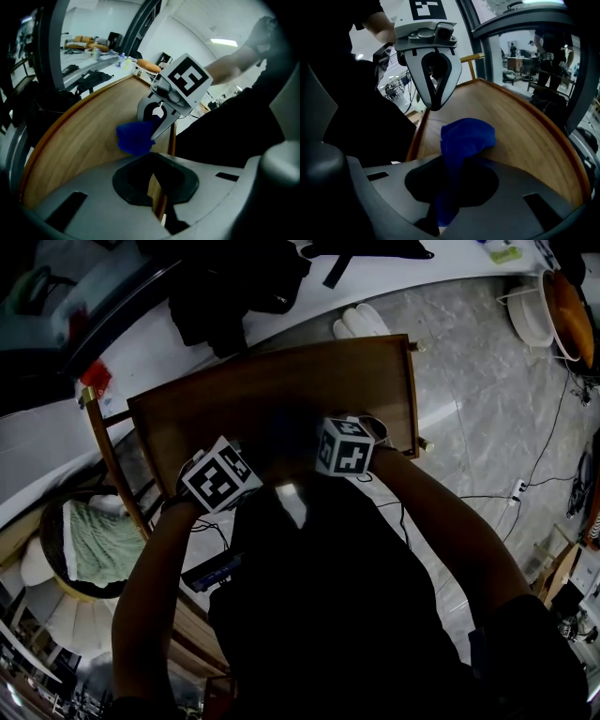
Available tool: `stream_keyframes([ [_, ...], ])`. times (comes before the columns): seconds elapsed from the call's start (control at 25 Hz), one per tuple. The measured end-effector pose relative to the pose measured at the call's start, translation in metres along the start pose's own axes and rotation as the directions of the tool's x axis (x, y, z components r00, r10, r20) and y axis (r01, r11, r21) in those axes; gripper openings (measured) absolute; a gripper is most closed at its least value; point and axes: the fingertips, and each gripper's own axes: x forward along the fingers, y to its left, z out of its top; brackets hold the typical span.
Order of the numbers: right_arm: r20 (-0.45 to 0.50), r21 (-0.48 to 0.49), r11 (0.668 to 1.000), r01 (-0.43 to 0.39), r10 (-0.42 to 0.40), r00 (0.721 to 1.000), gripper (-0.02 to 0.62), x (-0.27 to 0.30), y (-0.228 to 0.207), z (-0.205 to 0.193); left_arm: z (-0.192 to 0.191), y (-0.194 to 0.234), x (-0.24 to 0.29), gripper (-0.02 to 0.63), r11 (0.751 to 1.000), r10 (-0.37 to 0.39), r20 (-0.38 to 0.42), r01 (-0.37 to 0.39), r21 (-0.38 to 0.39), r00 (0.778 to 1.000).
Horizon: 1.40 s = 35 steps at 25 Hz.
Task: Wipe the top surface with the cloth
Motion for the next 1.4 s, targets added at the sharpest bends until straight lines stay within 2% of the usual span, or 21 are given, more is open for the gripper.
stream_keyframes([
  [0.24,-0.021,-0.021,0.997,-0.076,0.076,0.997,0.063,0.005,0.038,-0.010,-0.008,-0.023,0.004,0.009,0.997,-0.067,-0.028,0.068,0.047,0.997],
  [0.44,-0.046,-0.041,0.990,-0.132,0.131,0.990,0.063,0.008,0.062,-0.018,-0.007,-0.018,0.001,0.009,0.997,-0.061,-0.025,0.062,0.044,0.998],
  [0.6,-0.041,-0.024,0.987,-0.159,0.158,0.987,0.063,0.006,0.063,-0.017,-0.001,-0.011,-0.001,0.009,0.998,-0.053,-0.022,0.053,0.043,0.998],
  [0.68,0.035,0.006,0.992,-0.123,0.123,0.992,0.063,-0.008,0.043,-0.007,0.010,-0.004,-0.008,0.009,0.998,-0.030,-0.004,0.031,0.052,1.000],
  [0.76,0.124,0.054,0.998,-0.031,0.024,0.992,0.063,-0.033,0.004,0.007,0.030,0.009,-0.019,0.009,0.998,0.007,0.040,-0.010,0.069,0.999],
  [0.84,0.151,0.051,0.997,0.066,-0.073,0.986,0.063,-0.057,-0.038,0.018,0.053,0.028,-0.033,0.009,0.994,0.056,0.089,-0.064,0.085,0.994],
  [0.96,0.137,0.009,0.988,0.154,-0.154,0.979,0.063,-0.077,-0.088,0.029,0.082,0.058,-0.048,0.009,0.986,0.135,0.142,-0.146,0.075,0.981],
  [1.08,0.107,-0.017,0.981,0.194,-0.192,0.976,0.063,-0.081,-0.126,0.029,0.106,0.081,-0.051,0.009,0.980,0.186,0.177,-0.196,0.038,0.966],
  [1.24,0.049,-0.006,0.978,0.207,-0.207,0.977,0.063,-0.064,-0.150,0.014,0.116,0.092,-0.038,0.009,0.979,0.189,0.158,-0.198,0.042,0.969],
  [1.4,0.040,-0.038,0.970,0.241,-0.240,0.970,0.063,-0.057,-0.154,0.011,0.115,0.088,-0.026,0.009,0.983,0.165,0.136,-0.173,0.055,0.977],
])
